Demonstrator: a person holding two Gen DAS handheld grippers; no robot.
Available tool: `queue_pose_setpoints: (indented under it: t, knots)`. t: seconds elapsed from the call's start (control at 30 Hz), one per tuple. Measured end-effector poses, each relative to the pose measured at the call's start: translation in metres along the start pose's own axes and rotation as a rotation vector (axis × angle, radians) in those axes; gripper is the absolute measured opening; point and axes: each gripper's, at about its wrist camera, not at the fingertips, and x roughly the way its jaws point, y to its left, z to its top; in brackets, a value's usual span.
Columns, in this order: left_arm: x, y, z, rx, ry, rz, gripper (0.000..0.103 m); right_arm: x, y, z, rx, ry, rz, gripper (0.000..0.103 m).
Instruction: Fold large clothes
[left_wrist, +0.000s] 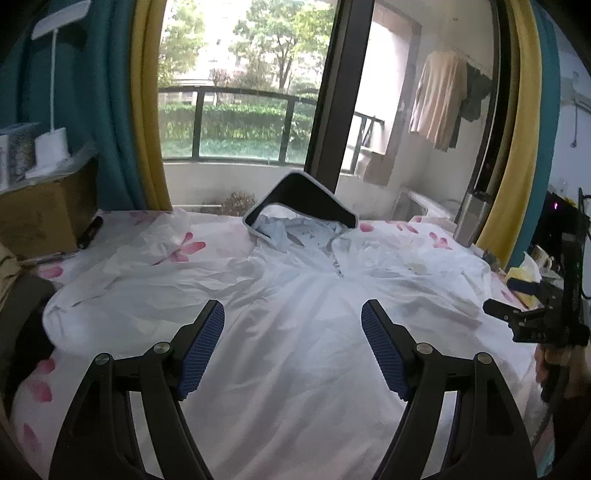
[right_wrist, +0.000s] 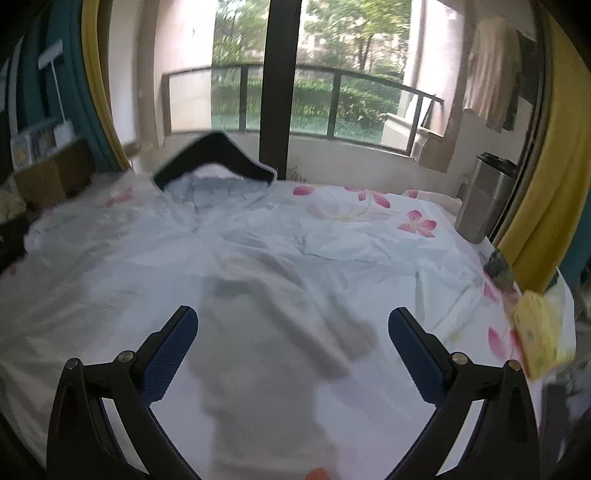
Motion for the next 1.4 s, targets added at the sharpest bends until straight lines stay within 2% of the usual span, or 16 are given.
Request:
queue_pose_setpoints:
  t: [0.13,0.17,0.2,0.23,0.3,0.47,0.63,0.7,0.77,0.8,1.03,1.23,1.33,1.4]
  knots:
    - [0.026,0.003,0.006,-0.005,0.033,-0.001,0.08,0.032,-0.011,0.016,-0.071,0.056,-0.015,0.084]
    - [0.032,0.005,0.008,-0.009,0.042,-0.002,0.08,0.04,-0.013,0.02,-0.09,0.066,-0.018,0.078]
    - [0.039,0.007,0.009,-0.015,0.05,-0.008,0.08,0.048,-0.015,0.024,-0.106,0.074,-0.015,0.067]
    - [0.046,0.009,0.01,-0.023,0.061,-0.021,0.08,0.06,-0.017,0.028,-0.125,0.093,-0.012,0.063]
    - [0.055,0.013,0.011,-0.027,0.074,-0.033,0.08,0.076,-0.02,0.033,-0.151,0.117,-0.022,0.061]
    - [0.076,0.027,0.011,-0.051,0.109,-0.005,0.08,0.114,-0.019,0.046,-0.239,0.158,-0.049,0.061]
    - [0.087,0.039,0.007,-0.074,0.148,-0.001,0.08,0.141,-0.015,0.049,-0.292,0.197,-0.036,0.061]
    - [0.088,0.04,0.006,-0.077,0.155,-0.001,0.08,0.144,-0.012,0.049,-0.313,0.205,-0.012,0.046]
    - [0.089,0.039,0.005,-0.078,0.159,-0.005,0.08,0.145,-0.014,0.05,-0.305,0.203,0.02,0.013]
    - [0.09,0.04,0.006,-0.078,0.162,-0.007,0.08,0.145,-0.015,0.052,-0.3,0.199,0.02,0.002]
    - [0.076,0.039,0.009,-0.08,0.126,-0.028,0.08,0.099,0.002,0.073,-0.318,0.086,0.026,0.002]
    - [0.048,0.047,0.01,-0.076,0.084,0.001,0.08,0.057,0.036,0.096,-0.314,-0.017,0.04,0.002]
    - [0.033,0.056,0.01,-0.073,0.067,0.003,0.08,0.053,0.042,0.107,-0.304,-0.047,-0.008,0.002]
    - [0.023,0.062,0.01,-0.071,0.05,0.0,0.08,0.06,0.037,0.108,-0.28,-0.026,-0.03,0.002]
